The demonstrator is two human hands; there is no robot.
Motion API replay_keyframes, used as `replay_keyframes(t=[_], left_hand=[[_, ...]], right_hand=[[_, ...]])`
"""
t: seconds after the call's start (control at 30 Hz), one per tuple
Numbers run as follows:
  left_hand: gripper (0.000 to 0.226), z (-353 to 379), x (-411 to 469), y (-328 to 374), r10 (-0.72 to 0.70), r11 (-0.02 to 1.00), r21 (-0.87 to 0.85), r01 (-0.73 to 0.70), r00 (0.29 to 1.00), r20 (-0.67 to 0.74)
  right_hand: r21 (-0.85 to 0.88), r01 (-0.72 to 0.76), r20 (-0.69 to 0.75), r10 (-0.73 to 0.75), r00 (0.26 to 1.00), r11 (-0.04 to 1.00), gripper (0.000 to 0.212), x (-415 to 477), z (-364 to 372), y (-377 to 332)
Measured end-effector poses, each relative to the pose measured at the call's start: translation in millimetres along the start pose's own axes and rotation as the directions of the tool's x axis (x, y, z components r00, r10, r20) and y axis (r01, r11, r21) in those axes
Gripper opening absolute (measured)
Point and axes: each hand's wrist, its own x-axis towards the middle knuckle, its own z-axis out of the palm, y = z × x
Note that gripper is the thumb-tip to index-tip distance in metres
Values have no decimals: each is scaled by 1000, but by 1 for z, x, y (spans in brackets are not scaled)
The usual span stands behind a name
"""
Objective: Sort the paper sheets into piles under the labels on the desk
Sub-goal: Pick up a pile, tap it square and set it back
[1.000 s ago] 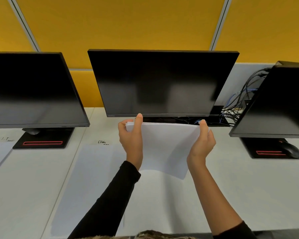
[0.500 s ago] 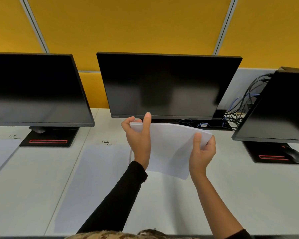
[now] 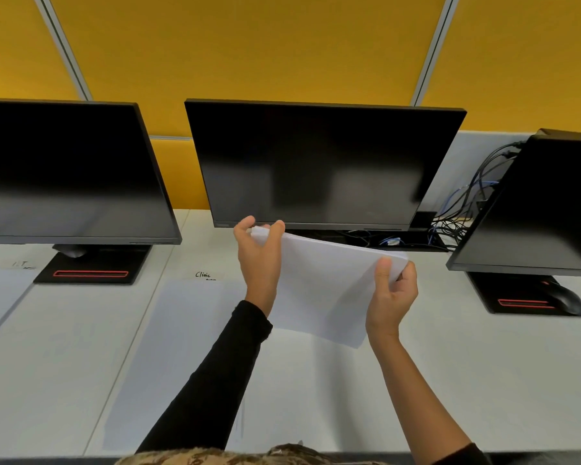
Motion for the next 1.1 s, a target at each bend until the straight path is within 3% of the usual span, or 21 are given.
replay_keyframes(t=[0.1,0.17,0.33,0.4,0.43,0.5,0.57,0.63,0.67,0.73,0.83,0.93,0.97,1.0,1.03,1.1], left_hand=[[26,1,5,0,-26,999,-27,27,999,29],[24,-2,7,0,22,996,-82,-20,999,32],[38,-23,15,-26,38,999,-18,-34,912,409],[35,-27,16,-31,25,1000,5,-30,908,419],[34,-27,16,-31,22,1000,4,-26,910,415],[33,-26,16,-29,45,999,-39,-31,907,418],[31,-24,17,-26,79,997,-53,-63,904,420],[22,-22,18,-25,111,993,1,-121,911,396],[14,-21,16,-23,117,992,2,-128,913,390],[9,-19,15,-20,125,992,-39,-118,917,380],[24,-18,13,-19,85,996,-53,-72,936,341],[32,-18,11,-21,84,993,-107,-47,924,373],[32,-18,8,-21,77,995,-91,-44,911,405],[31,-18,6,-21,60,997,-74,-31,899,433],[28,-18,4,-22,45,998,-51,-25,894,445],[11,-18,7,-27,67,997,-6,-72,887,456]], right_hand=[[2,0,-5,0,1000,1000,13,0,0,0],[-3,-3,-22,3,1000,1000,16,2,-1,1],[-35,-9,-33,8,999,999,28,2,3,-8],[-241,226,-68,-249,966,944,57,-2,7,-21],[-356,398,-33,-437,899,845,63,-3,11,-30],[-443,631,197,-618,761,637,63,-12,28,-52],[-481,773,603,-484,635,414,64,-18,47,-68],[-498,823,824,-146,547,273,67,-25,65,-64],[-527,800,823,-63,565,287,69,-27,72,-59],[-571,758,772,-108,626,315,65,-33,82,-55],[-544,821,829,-39,558,171,66,-34,92,-55],[-532,816,827,-67,558,226,68,-32,96,-52],[-500,846,857,-34,514,189,67,-31,96,-55],[-459,858,882,-4,472,229,68,-29,94,-52],[-453,832,872,-35,488,321,69,-27,90,-52],[-474,703,684,-282,673,530,69,-19,73,-55]])
